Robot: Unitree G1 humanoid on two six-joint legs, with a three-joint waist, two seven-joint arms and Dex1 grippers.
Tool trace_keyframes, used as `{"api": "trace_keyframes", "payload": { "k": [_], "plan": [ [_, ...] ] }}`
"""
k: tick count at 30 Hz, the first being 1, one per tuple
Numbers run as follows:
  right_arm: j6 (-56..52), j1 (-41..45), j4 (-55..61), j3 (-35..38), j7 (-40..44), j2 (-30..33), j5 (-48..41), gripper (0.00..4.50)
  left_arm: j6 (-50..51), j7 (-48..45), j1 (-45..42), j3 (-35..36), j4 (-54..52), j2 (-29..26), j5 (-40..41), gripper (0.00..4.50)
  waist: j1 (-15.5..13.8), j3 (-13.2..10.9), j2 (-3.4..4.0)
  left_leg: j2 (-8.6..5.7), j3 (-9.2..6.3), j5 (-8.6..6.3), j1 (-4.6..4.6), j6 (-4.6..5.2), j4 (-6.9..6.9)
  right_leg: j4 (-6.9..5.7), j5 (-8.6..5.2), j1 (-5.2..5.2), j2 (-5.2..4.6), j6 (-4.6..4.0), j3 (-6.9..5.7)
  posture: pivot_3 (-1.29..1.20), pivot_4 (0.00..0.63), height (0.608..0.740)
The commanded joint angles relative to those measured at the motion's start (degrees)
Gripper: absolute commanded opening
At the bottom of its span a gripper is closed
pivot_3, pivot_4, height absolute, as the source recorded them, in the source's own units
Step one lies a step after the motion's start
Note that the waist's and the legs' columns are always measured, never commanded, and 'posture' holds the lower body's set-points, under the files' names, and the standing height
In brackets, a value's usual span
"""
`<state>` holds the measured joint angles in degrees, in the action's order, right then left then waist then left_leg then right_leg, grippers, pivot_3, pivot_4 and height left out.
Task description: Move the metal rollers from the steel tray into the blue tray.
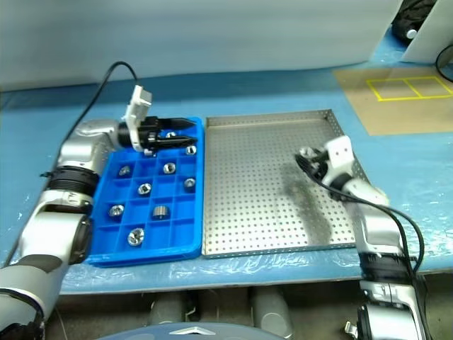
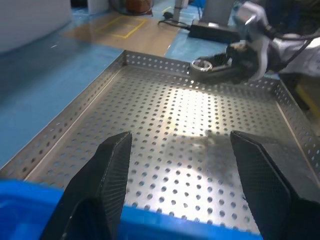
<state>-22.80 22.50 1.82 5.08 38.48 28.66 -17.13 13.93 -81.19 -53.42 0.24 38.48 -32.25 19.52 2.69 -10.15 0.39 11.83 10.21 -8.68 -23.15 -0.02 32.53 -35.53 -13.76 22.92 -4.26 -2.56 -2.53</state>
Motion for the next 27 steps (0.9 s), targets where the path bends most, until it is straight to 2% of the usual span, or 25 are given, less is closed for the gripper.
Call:
{"api": "trace_keyframes", "payload": {
  "k": [1,6,11,17,20,27],
  "plan": [
    [-5.12,3.23,3.62,-7.34,9.08,-1.52,-5.14,1.63,3.59,-0.43,5.44,2.67,-9.92,-5.09,1.95,3.32,-0.86,0.0,0.0,0.02,0.01,0.0,0.02,-0.01,-0.11,0.03,-0.01,0.04,0.0,-0.01,0.01,-0.17,0.15,0.74],
    [-3.9,8.3,0.83,-16.53,17.27,-2.0,-2.6,1.63,10.37,3.04,15.84,6.57,-23.86,-9.51,5.8,3.32,-4.46,-0.01,0.01,0.07,0.0,0.03,-0.31,-0.06,-0.31,0.0,-0.07,0.4,-0.07,-0.12,-0.15,-0.01,0.15,0.74],
    [-2.55,13.48,-2.85,-20.55,23.75,-4.7,-2.88,1.63,18.57,6.55,30.9,12.01,-42.16,-13.3,12.21,3.32,-7.38,-0.02,-0.02,0.08,-0.05,-0.04,-0.4,-0.32,-0.29,-0.05,-0.08,0.43,-0.16,-0.13,-0.34,0.13,0.15,0.74],
    [-1.44,14.06,-5.67,-25.3,33.56,-3.1,-2.05,1.63,24.04,11.57,46.15,17.72,-57.62,-14.93,17.75,3.32,-9.95,-0.03,-0.04,0.1,-0.12,0.09,-0.34,-0.56,-0.31,-0.03,-0.09,0.36,-0.17,-0.12,-0.37,0.24,0.15,0.74],
    [-1.99,12.77,-4.86,-27.81,38.3,-1.36,-2.18,1.63,25.28,14.06,51.26,19.52,-62.06,-14.53,19.69,3.32,-10.78,-0.03,-0.05,0.09,-0.16,0.11,-0.2,-0.59,-0.34,-0.04,-0.1,0.23,-0.18,-0.1,-0.35,0.27,0.15,0.74],
    [-1.8,12.68,-5.28,-29.38,40.68,-1.52,-0.99,1.63,26.19,17.34,55.73,19.64,-66.18,-14.46,22.89,3.32,-11.73,-0.02,-0.05,0.13,-0.22,0.22,-0.01,-0.77,-0.42,-0.16,-0.11,0.16,-0.15,-0.09,-0.33,0.3,0.15,0.74]
  ]
}}
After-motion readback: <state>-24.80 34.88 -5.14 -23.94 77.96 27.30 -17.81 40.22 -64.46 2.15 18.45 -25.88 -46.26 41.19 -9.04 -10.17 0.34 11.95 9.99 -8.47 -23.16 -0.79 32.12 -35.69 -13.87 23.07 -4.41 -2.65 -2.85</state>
